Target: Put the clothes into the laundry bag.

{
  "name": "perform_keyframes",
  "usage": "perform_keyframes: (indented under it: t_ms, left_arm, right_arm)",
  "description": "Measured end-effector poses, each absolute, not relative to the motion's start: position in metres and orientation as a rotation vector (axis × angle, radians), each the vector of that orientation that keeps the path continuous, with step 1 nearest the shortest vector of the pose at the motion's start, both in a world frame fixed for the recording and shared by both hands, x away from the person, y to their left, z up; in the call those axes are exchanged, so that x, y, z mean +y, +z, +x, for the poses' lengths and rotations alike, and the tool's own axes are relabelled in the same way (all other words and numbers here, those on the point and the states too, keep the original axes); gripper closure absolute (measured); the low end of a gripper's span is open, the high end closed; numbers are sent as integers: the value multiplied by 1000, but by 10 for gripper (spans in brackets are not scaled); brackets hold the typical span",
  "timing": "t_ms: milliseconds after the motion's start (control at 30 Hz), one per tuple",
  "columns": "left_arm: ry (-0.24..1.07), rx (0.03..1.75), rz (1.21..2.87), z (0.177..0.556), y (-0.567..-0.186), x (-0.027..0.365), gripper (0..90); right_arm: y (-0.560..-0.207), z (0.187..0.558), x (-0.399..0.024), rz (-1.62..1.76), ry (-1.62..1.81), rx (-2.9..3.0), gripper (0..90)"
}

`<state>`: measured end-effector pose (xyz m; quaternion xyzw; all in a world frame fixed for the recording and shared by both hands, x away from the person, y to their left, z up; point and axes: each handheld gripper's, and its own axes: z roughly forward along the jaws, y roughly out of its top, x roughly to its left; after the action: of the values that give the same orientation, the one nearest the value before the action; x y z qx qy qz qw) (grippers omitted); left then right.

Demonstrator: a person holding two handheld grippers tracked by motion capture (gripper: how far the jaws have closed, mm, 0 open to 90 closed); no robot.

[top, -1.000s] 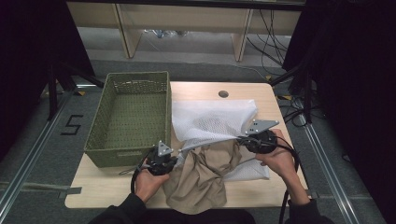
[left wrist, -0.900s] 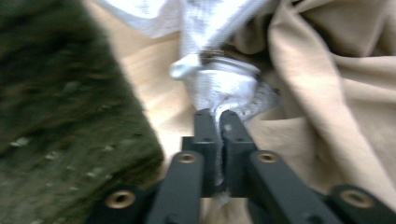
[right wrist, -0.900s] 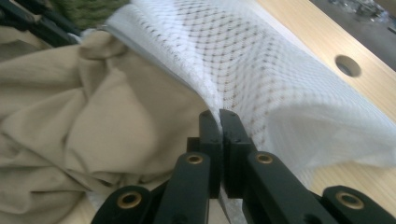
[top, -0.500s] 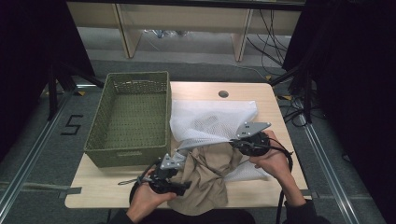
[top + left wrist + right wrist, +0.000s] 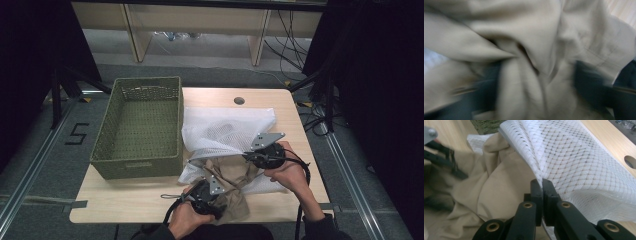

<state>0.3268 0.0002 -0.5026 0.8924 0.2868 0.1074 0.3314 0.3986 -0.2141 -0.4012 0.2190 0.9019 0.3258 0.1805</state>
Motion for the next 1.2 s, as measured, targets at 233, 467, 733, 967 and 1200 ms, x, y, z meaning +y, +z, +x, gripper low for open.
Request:
perform_keyframes:
  t_ms: [233, 467, 733, 967, 1200]
  left_arm:
    - [322, 769, 2200, 346, -476, 1, 843]
    - [330, 884, 1999, 390, -451, -12, 835]
    - [364, 1018, 1980, 420, -474, -17, 741]
    - [310, 1005, 2065, 401, -481, -3, 354]
    - [348, 942, 2138, 361, -463, 28, 174]
  right_arm:
    - [-394, 398, -217, 594, 962, 2536, 896]
    - [-382, 393, -220, 597, 1000, 2521, 896]
    - [-386, 395, -226, 614, 989, 2524, 896]
    - [-400, 397, -222, 611, 953, 2568, 897]
    - [-400, 398, -221, 607, 949, 2564, 896]
